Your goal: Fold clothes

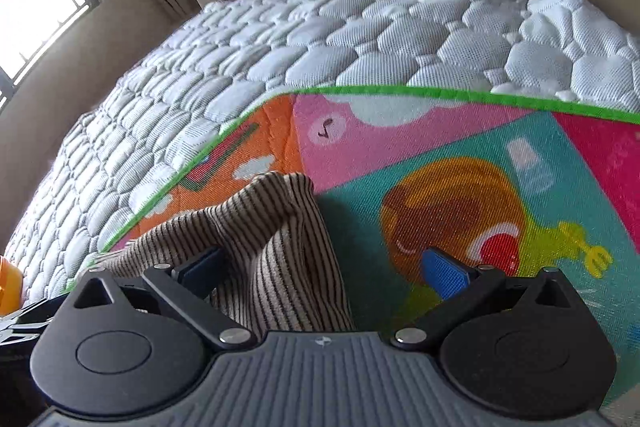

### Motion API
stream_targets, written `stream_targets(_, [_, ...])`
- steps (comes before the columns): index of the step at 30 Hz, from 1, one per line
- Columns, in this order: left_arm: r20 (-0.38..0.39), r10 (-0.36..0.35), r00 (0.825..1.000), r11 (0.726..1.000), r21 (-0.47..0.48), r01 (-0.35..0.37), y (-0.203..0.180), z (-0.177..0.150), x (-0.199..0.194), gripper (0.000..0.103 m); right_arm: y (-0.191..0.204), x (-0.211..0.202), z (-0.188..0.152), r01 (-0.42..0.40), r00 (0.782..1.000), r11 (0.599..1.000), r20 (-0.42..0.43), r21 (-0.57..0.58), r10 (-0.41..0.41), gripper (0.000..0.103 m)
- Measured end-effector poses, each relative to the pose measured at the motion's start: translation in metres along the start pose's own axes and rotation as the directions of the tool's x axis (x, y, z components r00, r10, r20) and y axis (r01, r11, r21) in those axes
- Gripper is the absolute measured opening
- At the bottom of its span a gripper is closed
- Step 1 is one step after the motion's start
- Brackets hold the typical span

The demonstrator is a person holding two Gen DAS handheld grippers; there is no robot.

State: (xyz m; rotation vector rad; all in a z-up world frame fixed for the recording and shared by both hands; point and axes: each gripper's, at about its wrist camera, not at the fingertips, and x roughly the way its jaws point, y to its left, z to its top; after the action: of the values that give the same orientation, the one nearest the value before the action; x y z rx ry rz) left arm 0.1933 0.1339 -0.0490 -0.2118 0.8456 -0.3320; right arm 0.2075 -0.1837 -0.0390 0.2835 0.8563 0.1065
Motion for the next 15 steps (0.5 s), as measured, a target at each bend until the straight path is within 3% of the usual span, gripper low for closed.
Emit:
stream_targets(5, [-0.002,0.000,1.000,1.000,-0.003,0.000,0.000,0.001,0.000,0.103,0.036,-0.051,-0.044,-0.007,0.989,0.963,0.144,-0.268,0.047,0.103])
stream_targets(7, [-0.004,0.000,1.000,1.000,-0.002,0.000,0.000,0.001,0.000,0.103,0.052,-0.058,-0.066,0.003,0.985,0.930,0.161,-0.367,0.060,0.103])
stream_targets(9, [-0.006,0.001,1.000,1.000,-0.001,-0.001,0.000,0.000,0.000,0.103,0.064,-0.050,-0.082,0.042,0.990,0.904,0.136,-0.426,0.018,0.103])
stream_targets(13, [-0.008,0.005,1.000,1.000,0.011,-0.005,-0.002,-0.001,0.000,0.103,0.057,-0.031,-0.081,0.028,0.997,0.938,0.082,-0.345,0.000,0.103])
stream_targets(15, [-0.008,0.004,1.000,1.000,0.006,-0.004,-0.001,-0.001,0.001,0.103,0.059,-0.029,-0.082,0.035,0.996,0.931,0.086,-0.363,-0.004,0.103])
